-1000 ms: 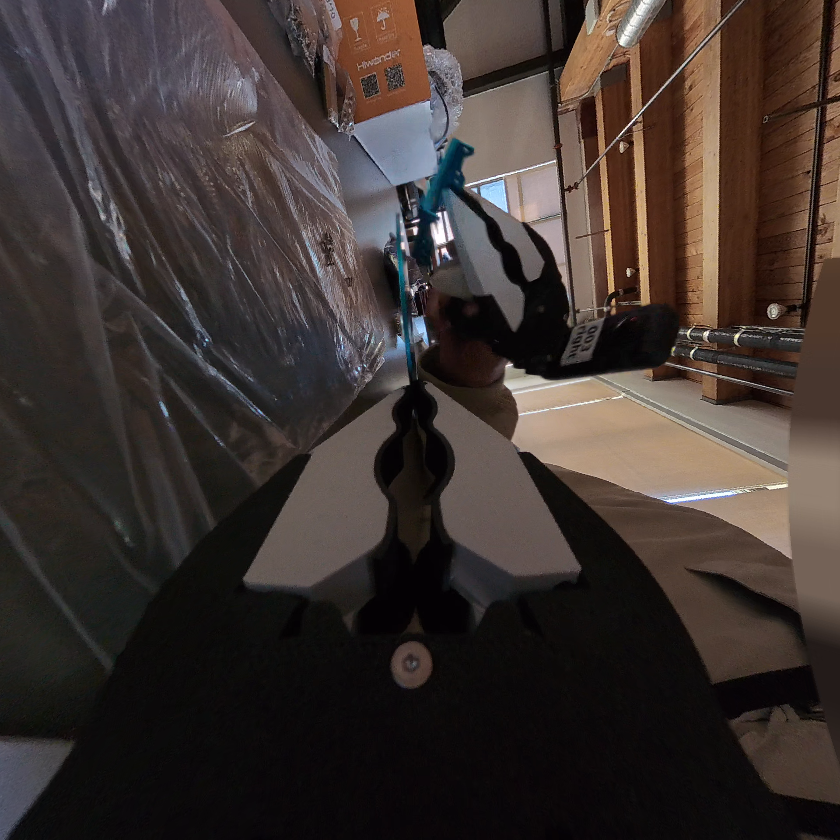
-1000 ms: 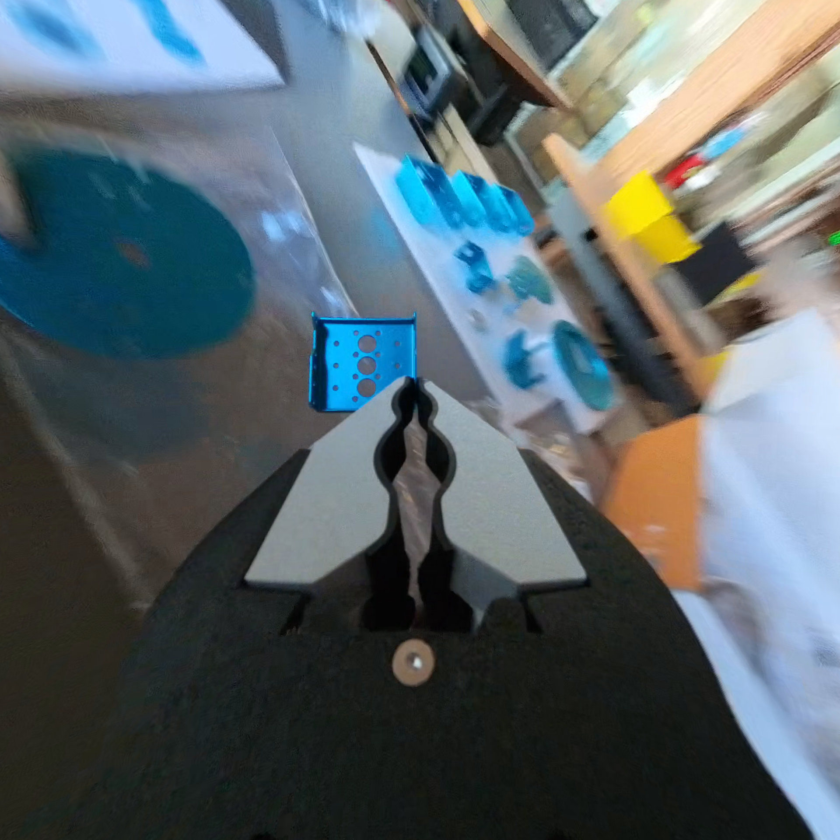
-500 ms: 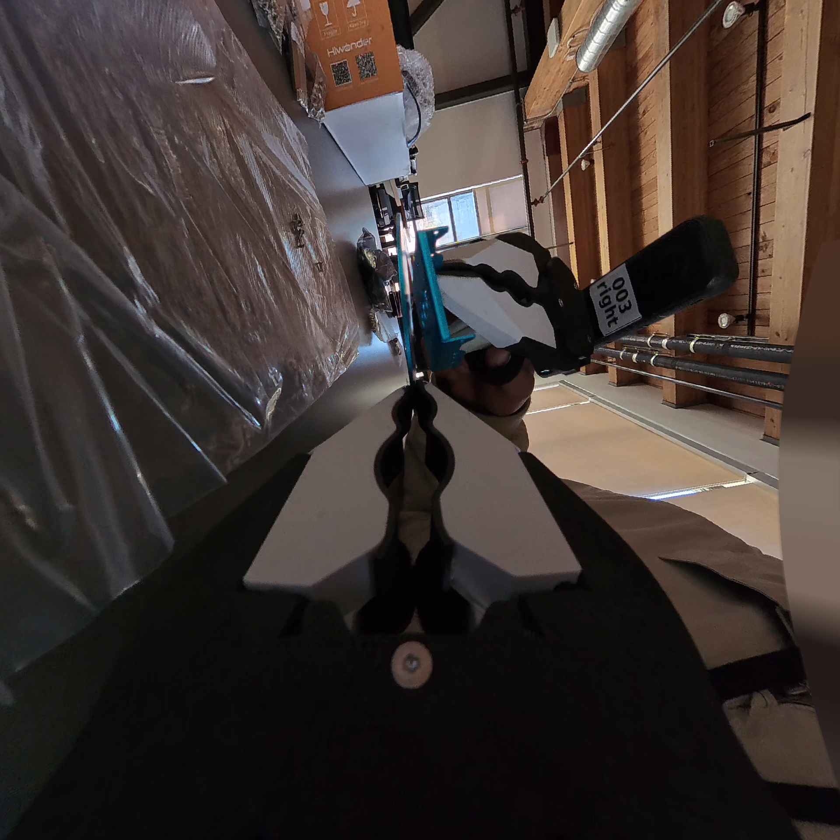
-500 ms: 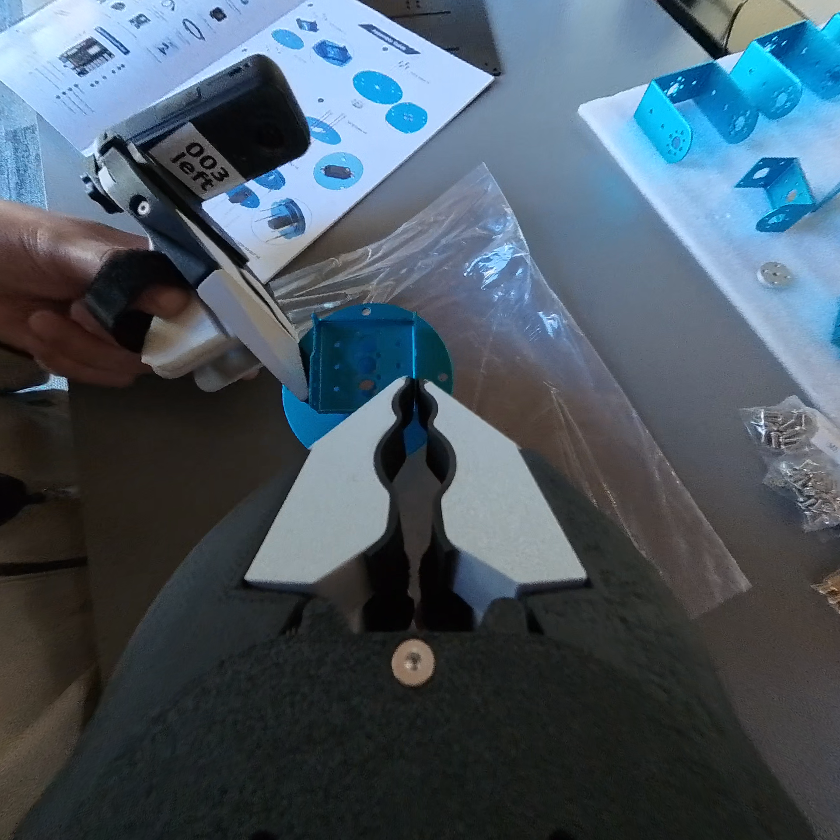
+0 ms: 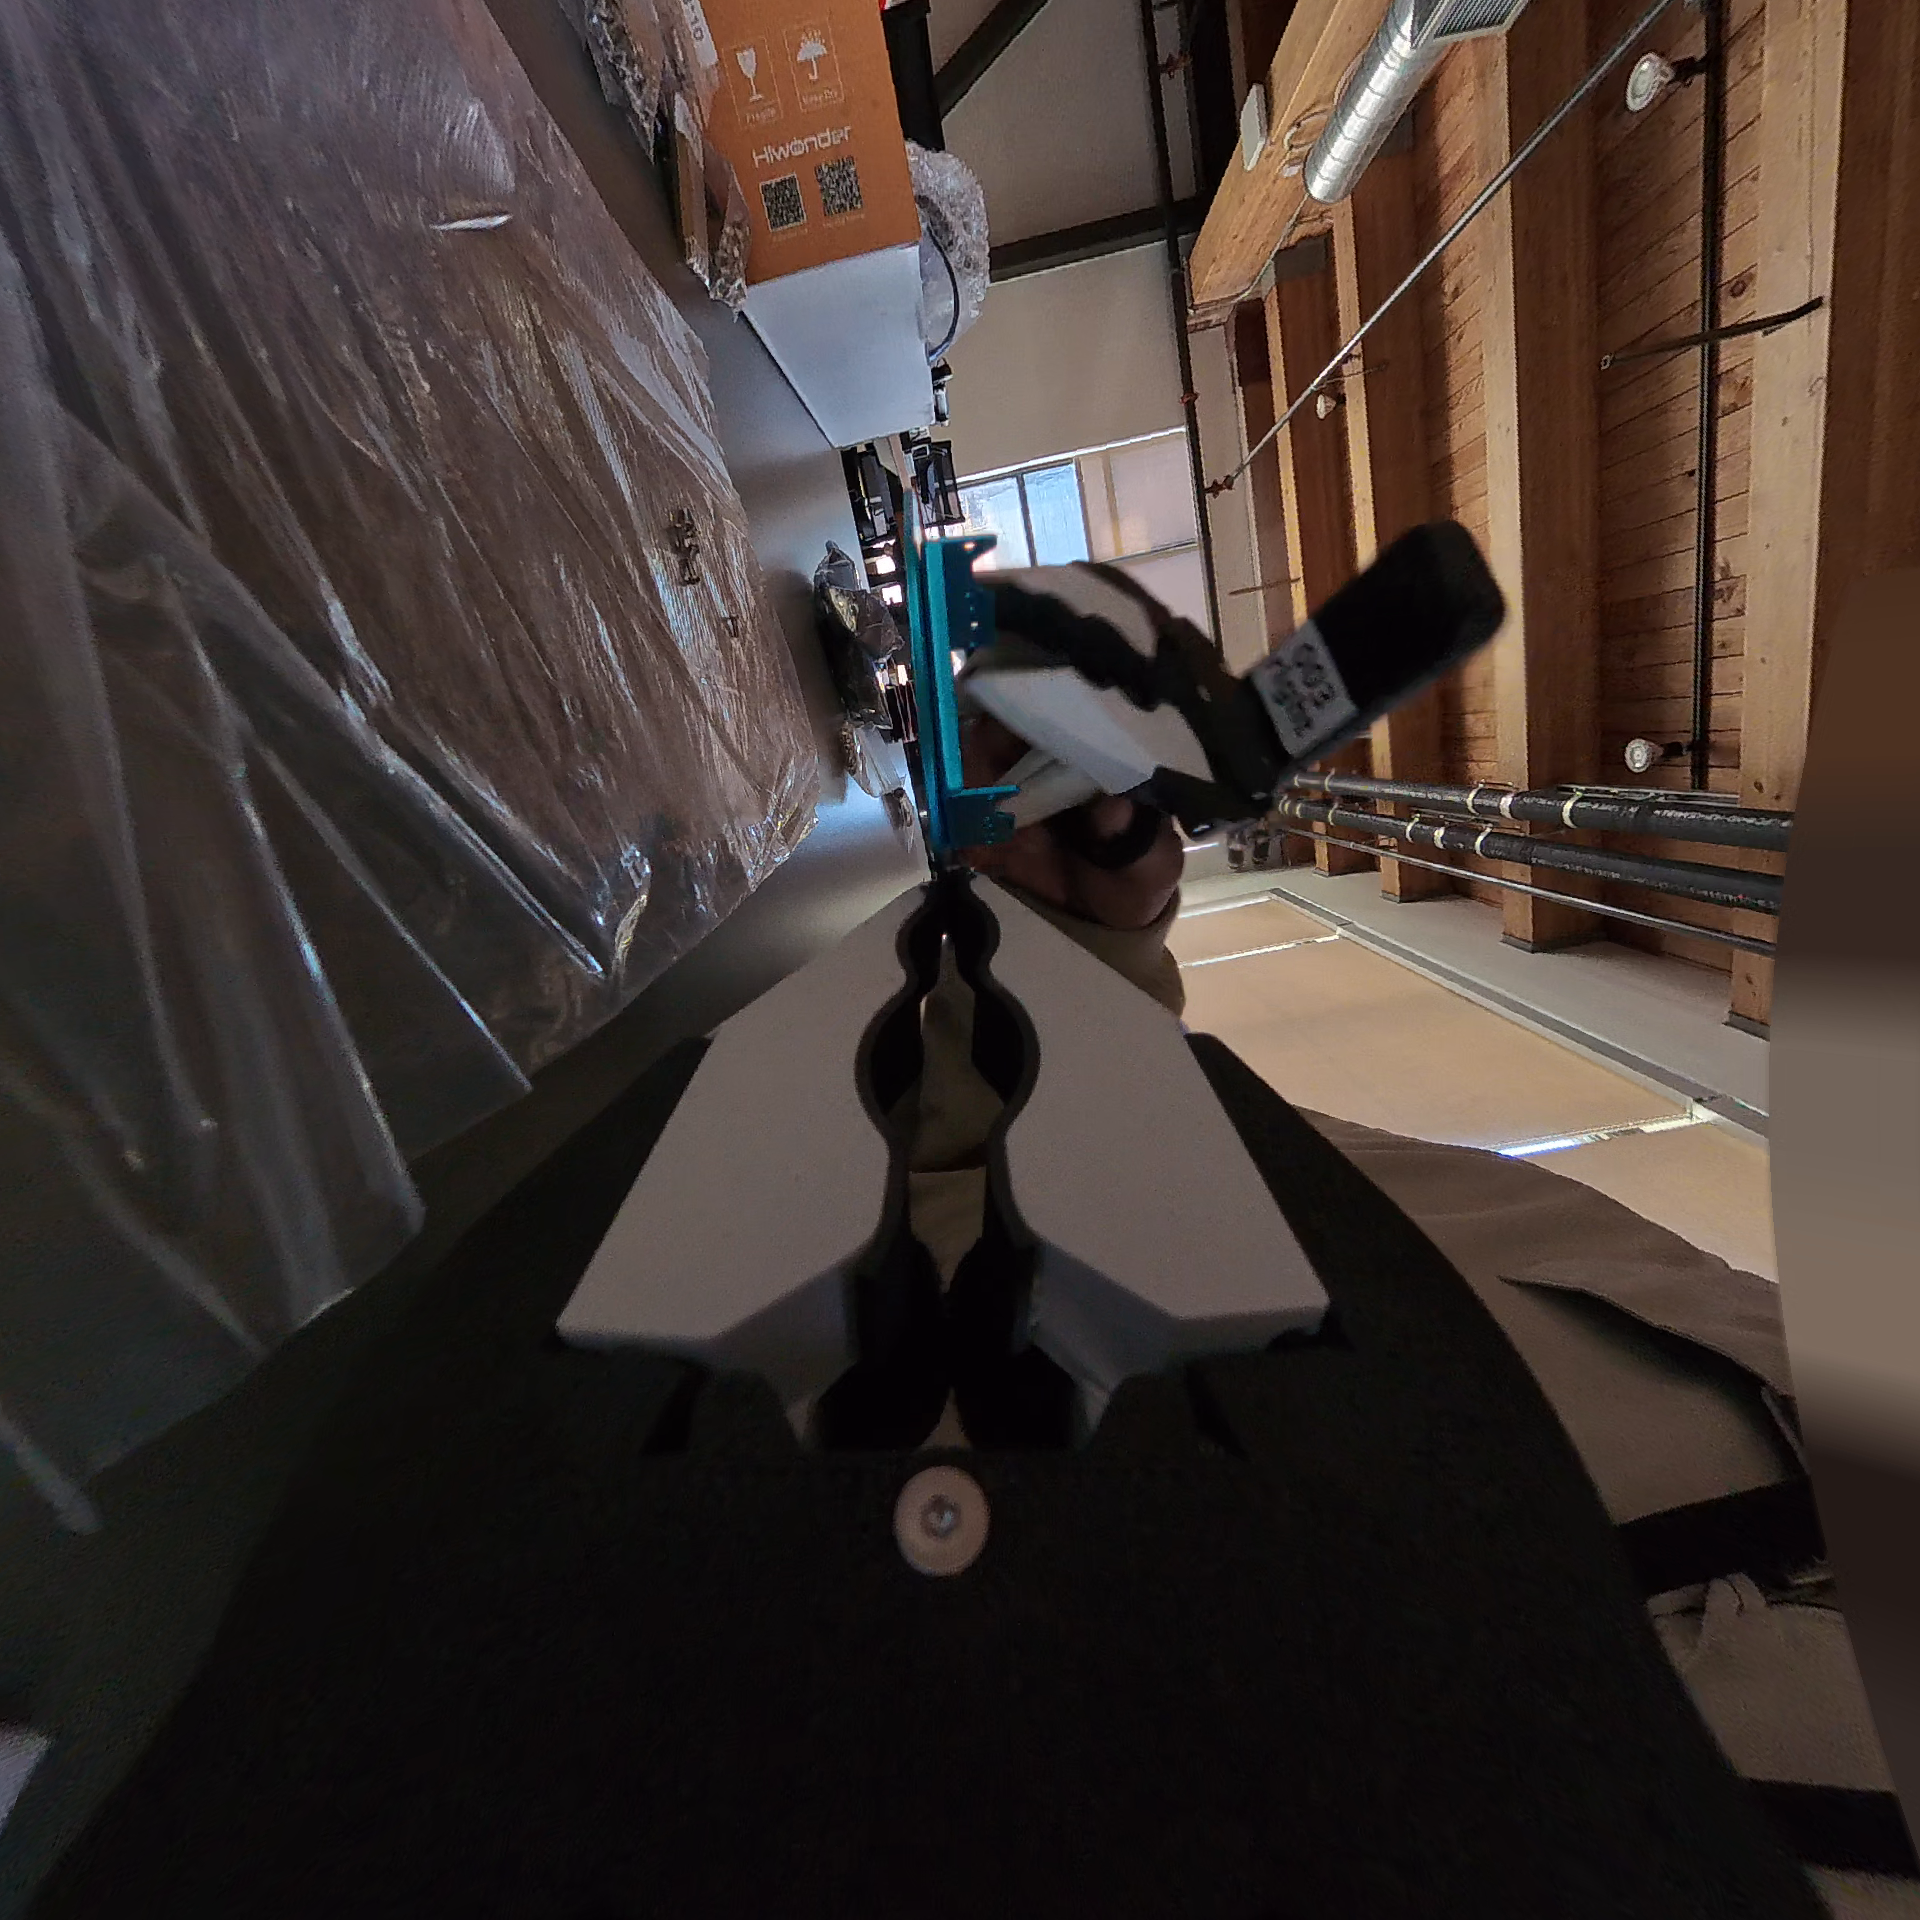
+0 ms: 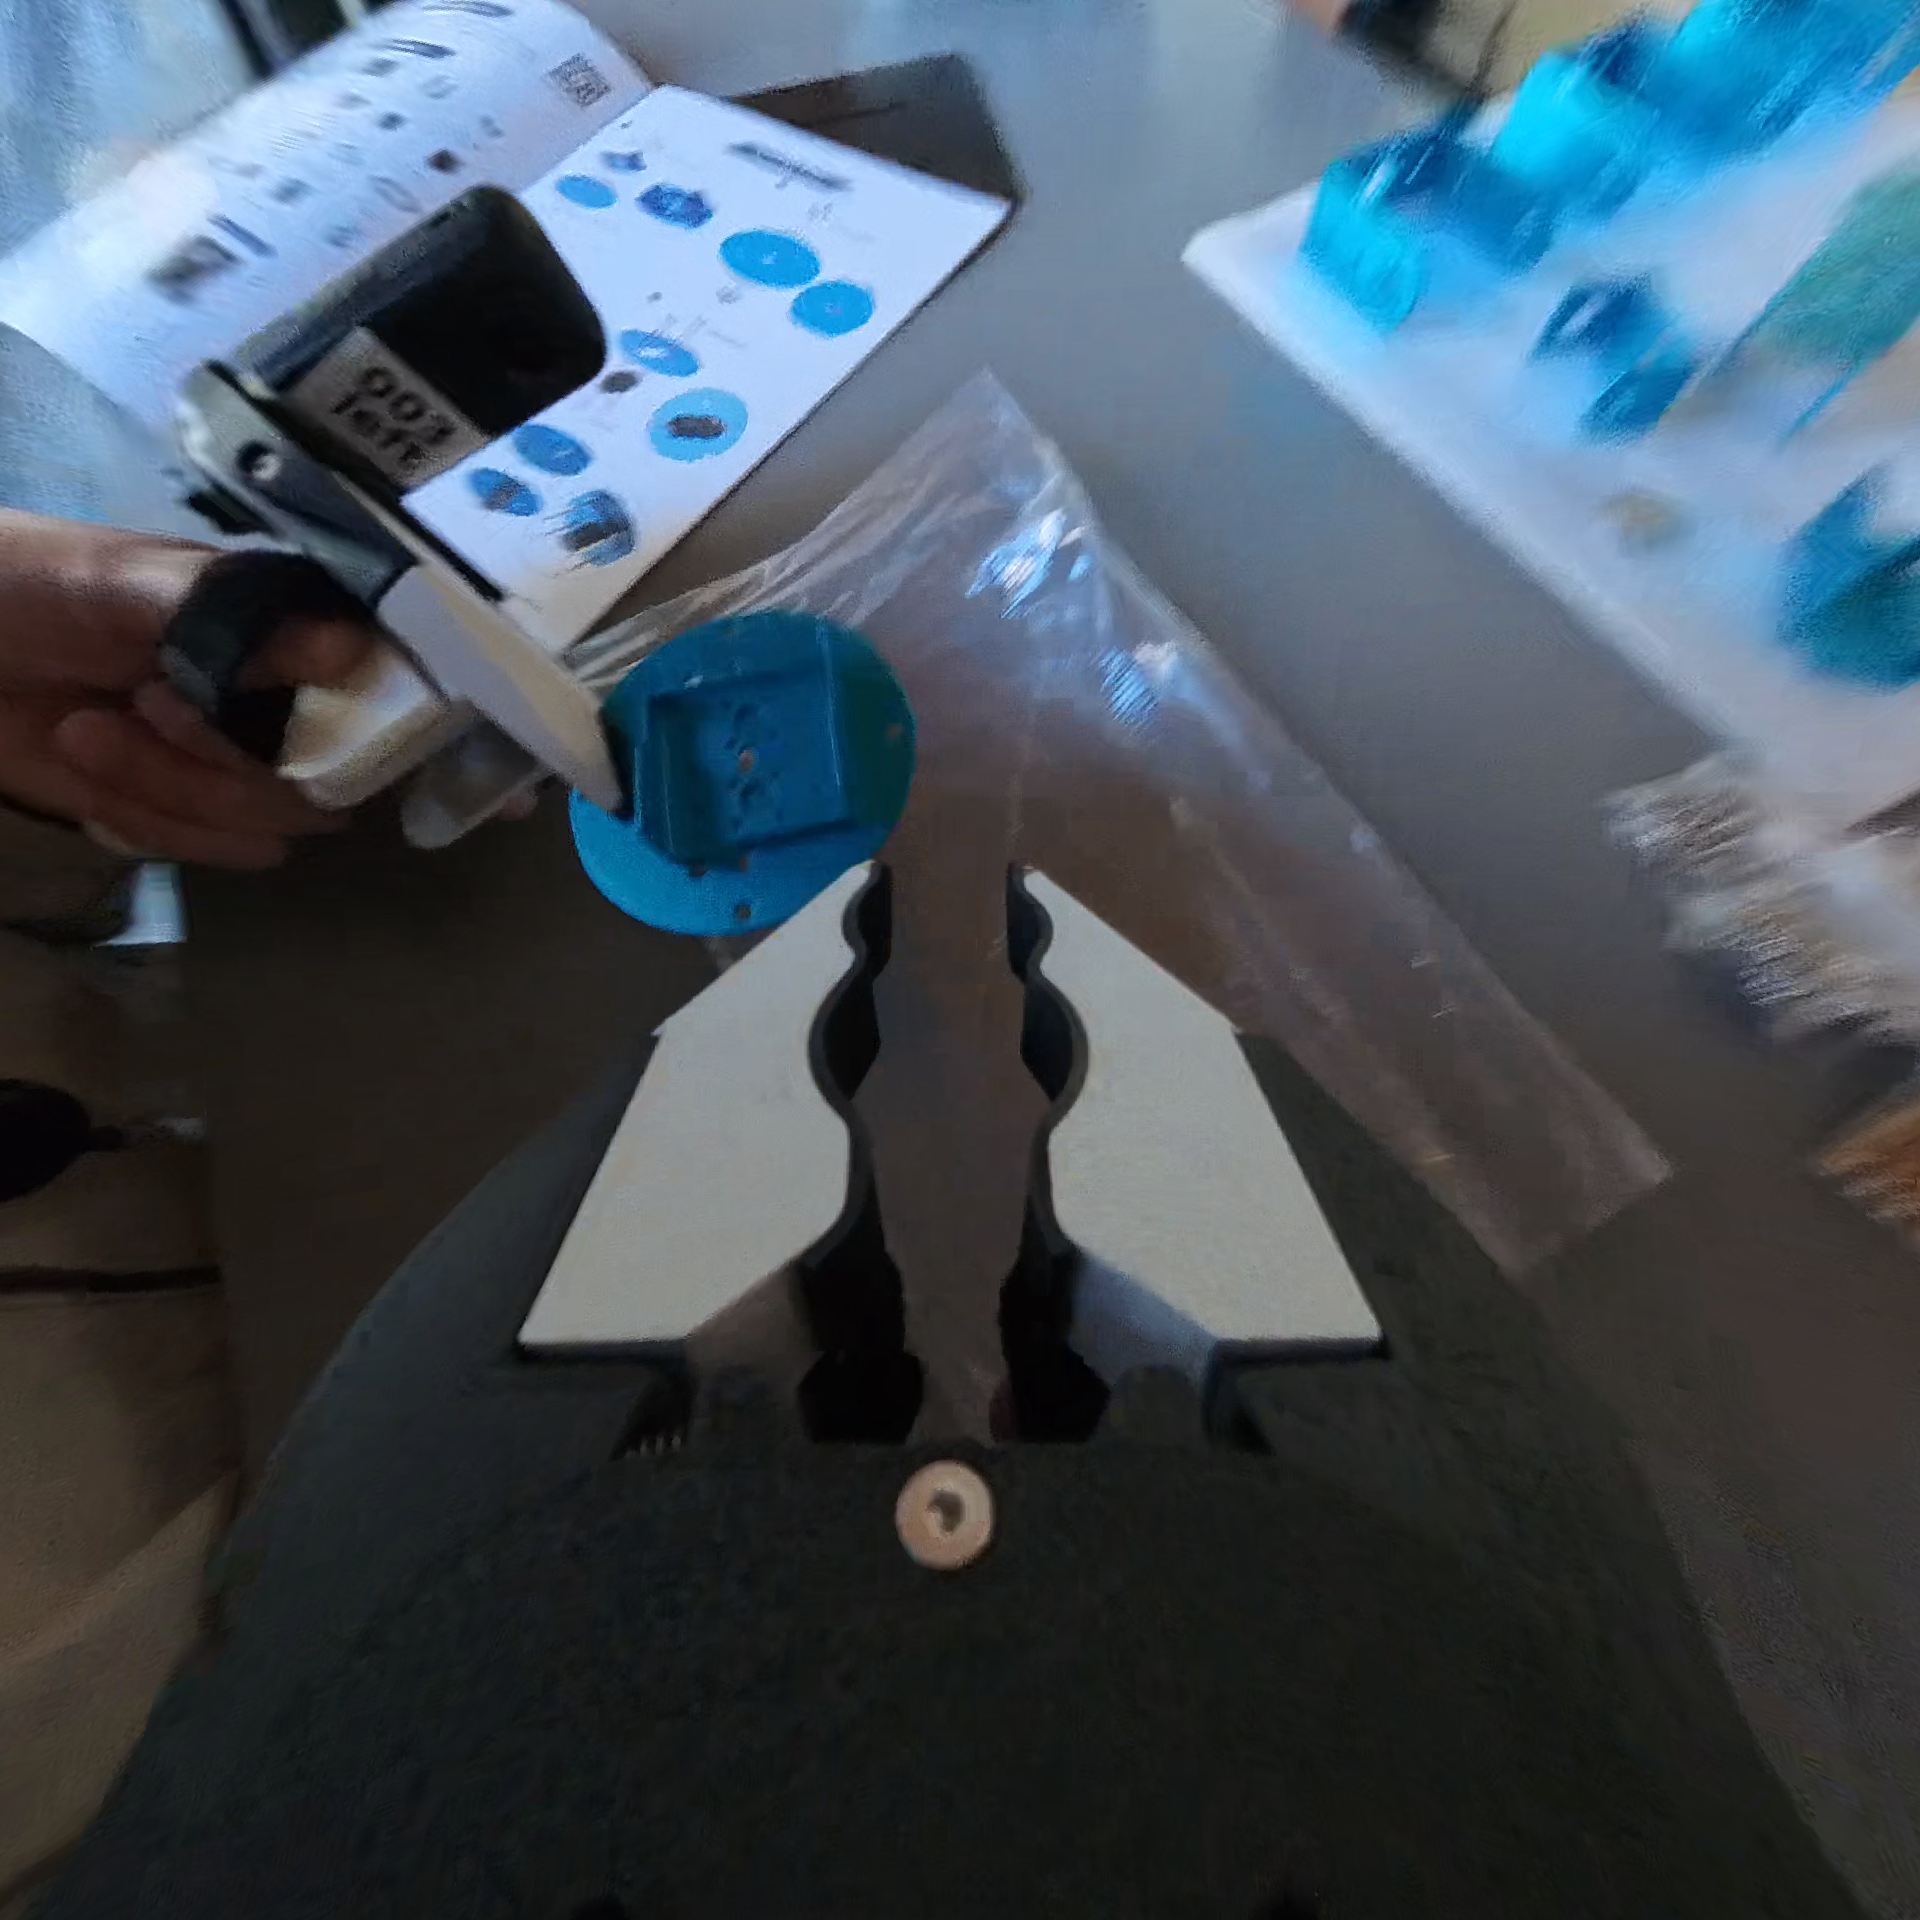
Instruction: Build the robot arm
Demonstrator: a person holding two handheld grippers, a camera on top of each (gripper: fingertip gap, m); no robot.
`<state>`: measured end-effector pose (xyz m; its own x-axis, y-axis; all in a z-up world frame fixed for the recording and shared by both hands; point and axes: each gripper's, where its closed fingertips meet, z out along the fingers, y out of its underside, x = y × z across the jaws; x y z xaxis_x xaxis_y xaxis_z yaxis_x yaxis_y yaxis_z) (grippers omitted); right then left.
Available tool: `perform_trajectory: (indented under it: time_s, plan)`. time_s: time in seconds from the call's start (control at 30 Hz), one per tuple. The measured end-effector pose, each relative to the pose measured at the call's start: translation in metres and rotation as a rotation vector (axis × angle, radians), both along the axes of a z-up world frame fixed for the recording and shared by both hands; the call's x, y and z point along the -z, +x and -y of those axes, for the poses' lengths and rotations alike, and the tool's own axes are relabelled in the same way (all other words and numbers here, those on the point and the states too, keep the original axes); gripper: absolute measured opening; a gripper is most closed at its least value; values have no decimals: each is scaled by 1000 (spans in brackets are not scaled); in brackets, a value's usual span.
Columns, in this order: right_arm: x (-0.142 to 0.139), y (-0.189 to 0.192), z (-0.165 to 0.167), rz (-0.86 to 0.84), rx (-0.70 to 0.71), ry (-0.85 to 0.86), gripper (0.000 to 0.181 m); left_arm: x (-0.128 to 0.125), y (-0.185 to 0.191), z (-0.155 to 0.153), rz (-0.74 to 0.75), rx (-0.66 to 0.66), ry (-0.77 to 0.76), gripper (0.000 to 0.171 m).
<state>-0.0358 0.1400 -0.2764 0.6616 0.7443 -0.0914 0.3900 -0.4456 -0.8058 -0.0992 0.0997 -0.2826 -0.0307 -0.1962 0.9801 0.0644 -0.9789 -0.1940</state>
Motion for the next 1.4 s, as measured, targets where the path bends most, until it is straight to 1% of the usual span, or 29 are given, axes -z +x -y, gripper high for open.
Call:
perform_trajectory:
  time_s: [0.03,0.1,0.17,0.2,0.23,0.33,0.43,0.5,0.57,0.63,0.7,0.77,0.8,0.87,0.93,0.97,1.03,1.1,1.17,1.2,1.3,1.4]
  plan:
    - [8,-4,8,-79,-33,-107,21,0,-1,-1,2,-3,0,0]
    - [13,-18,20,-290,-83,-321,22,-3,-1,-3,20,-11,0,0]
    - [8,-30,26,-476,-128,-444,24,-4,0,-3,28,-4,0,0]
    - [7,-32,24,-525,-130,-470,16,-4,1,-2,28,-1,0,0]
    - [8,-32,22,-559,-121,-486,10,-4,1,-2,30,-1,-2,0]
    - [8,-33,23,-641,-134,-570,4,-1,0,-3,14,2,-10,0]
    - [5,-33,23,-704,-132,-644,0,7,0,-5,-40,-12,-10,8]
    - [10,-27,15,-710,-75,-673,0,9,-3,-6,-69,-27,13,18]
    - [15,-22,8,-730,-31,-726,0,11,-8,-9,-101,-64,50,19]
    - [19,-19,1,-746,7,-763,0,12,-14,-11,-122,-96,53,18]
    - [27,-16,-6,-727,44,-778,0,15,-21,-14,-136,-129,44,17]
    - [34,-13,-15,-706,81,-777,0,17,-27,-19,-158,-172,55,11]
    - [36,-12,-19,-704,96,-774,0,18,-28,-20,-168,-173,60,9]
    - [45,-9,-25,-630,136,-743,0,18,-31,-22,-180,-187,74,4]
    - [50,-8,-26,-580,149,-727,0,17,-35,-22,-209,-190,127,2]
    - [52,-7,-28,-545,160,-708,1,17,-36,-19,-234,-173,163,3]
    - [61,1,-33,-418,202,-635,5,14,-40,-15,-278,-153,250,8]
    - [62,4,-34,-344,213,-583,7,11,-47,-12,-338,-134,353,15]
    - [65,7,-35,-245,217,-524,10,10,-54,-8,-393,-106,437,18]
    - [68,11,-36,-191,230,-493,11,8,-58,-7,-406,-108,466,18]
    - [68,12,-36,-119,224,-438,13,1,-70,-1,-439,-120,542,20]
    - [67,17,-36,-8,231,-363,22,1,-85,6,-493,-150,605,23]
